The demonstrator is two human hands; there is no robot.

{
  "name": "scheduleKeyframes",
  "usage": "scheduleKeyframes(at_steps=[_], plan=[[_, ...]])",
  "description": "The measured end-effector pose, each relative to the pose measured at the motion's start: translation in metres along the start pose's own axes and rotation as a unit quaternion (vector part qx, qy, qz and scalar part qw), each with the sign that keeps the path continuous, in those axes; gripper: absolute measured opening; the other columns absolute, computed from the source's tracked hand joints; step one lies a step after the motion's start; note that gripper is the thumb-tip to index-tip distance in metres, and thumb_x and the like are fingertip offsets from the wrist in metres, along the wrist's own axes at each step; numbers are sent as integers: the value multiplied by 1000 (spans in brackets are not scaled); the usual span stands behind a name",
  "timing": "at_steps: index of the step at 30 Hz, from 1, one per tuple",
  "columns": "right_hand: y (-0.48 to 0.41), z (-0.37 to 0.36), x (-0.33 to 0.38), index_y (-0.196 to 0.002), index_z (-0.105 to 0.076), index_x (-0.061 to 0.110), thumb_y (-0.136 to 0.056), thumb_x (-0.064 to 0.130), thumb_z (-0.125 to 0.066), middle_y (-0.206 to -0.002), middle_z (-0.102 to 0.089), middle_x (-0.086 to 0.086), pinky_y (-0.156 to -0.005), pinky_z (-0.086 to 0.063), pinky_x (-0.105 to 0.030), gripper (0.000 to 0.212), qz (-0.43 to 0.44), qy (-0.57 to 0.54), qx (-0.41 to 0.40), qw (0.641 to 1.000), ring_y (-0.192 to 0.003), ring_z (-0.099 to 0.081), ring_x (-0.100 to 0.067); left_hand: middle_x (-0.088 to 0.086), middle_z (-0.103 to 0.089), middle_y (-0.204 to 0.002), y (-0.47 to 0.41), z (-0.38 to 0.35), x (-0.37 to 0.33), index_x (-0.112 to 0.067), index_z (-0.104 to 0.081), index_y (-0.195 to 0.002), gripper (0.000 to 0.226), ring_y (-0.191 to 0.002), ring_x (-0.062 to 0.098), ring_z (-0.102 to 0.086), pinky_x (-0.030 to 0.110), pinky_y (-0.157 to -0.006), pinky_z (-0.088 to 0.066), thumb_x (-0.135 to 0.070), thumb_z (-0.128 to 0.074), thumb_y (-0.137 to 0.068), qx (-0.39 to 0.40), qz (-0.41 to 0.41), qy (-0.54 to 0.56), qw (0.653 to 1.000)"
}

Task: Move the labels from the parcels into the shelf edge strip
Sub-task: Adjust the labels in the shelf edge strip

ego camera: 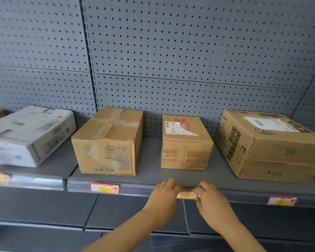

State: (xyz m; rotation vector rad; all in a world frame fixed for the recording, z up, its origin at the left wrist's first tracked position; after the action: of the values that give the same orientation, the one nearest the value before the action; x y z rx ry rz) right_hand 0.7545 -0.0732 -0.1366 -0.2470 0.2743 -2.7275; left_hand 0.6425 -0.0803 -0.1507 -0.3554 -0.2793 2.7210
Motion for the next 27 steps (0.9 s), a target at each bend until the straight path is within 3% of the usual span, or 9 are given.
scheduleKeyframes(at_steps=[3,8,13,19,23,27], plan=[[0,5,7,-107,-58,25,-92,25,-51,-107,-49,7,-70,-47,-25,17,14,-4,-10,1000,-101,-47,-11,14,-54,-116,3,16,10,-8,-53,-116,31,-106,33,-51,38,-89,-41,-2,-47,-86,-2,40,15,999],[4,5,40,-105,-61,29,-92,27,-52,-105,-53,12,-65,-39,-20,16,70,-41,-17,997,-101,-48,-9,15,-57,-121,21,41,23,-11,-56,-121,35,-112,33,-51,41,-96,-43,-5,-48,-87,5,52,57,997],[2,1,85,-108,-61,31,-92,31,-53,-108,-56,13,-82,-42,-23,18,118,-100,3,988,-105,-50,-7,13,-59,-117,58,65,46,-10,-60,-115,31,-108,31,-54,38,-91,-45,-5,-49,-87,-22,53,57,997],[-10,-7,143,-109,-58,32,-93,32,-52,-109,-53,17,-88,-41,-22,17,149,-151,19,977,-107,-46,-3,6,-59,-119,104,91,116,-15,-60,-117,31,-108,27,-55,40,-93,-44,-10,-49,-88,-51,92,43,994],[-28,-19,179,-109,-59,32,-92,30,-53,-107,-51,20,-89,-37,-16,17,139,-174,12,975,-106,-45,1,4,-54,-122,127,98,177,-19,-54,-124,33,-113,25,-51,38,-95,-41,-14,-48,-92,-56,115,25,991],[-42,-36,212,-108,-58,34,-91,30,-55,-109,-50,21,-86,-39,-17,18,82,-181,-4,980,-107,-45,1,5,-51,-123,136,94,216,-18,-51,-122,36,-109,28,-49,37,-92,-40,-9,-43,-88,-27,78,8,997]])
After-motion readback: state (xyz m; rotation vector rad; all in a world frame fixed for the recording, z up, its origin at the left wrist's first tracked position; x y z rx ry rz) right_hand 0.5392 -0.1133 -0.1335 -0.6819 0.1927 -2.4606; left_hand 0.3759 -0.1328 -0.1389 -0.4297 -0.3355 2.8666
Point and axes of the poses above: each hand's wrist, its own y-axis away from the middle knuckle, its own z-axis out of the back of the hand, x = y × z, the point moved 9 cm from there along -y, towards the middle knuckle
